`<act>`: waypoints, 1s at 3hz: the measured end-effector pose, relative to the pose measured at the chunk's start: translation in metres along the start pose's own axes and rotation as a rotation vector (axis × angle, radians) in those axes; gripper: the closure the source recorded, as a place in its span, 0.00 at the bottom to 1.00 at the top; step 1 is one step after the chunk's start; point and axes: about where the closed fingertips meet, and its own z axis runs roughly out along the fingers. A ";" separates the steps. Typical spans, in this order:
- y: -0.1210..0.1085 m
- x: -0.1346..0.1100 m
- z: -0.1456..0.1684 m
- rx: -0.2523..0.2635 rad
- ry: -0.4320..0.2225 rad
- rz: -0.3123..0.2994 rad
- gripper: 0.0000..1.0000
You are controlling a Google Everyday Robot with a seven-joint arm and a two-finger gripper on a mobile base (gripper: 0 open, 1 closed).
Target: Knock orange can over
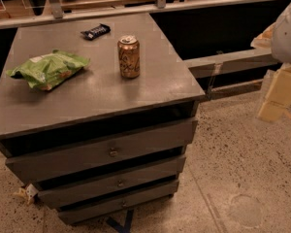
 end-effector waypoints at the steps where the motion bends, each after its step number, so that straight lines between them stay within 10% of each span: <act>1: 0.000 0.000 0.000 0.000 0.000 0.000 0.00; 3: -0.012 0.000 0.019 -0.028 -0.236 0.271 0.00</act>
Offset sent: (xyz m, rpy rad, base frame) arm 0.0358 -0.0092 -0.0193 0.4344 0.0403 -0.2922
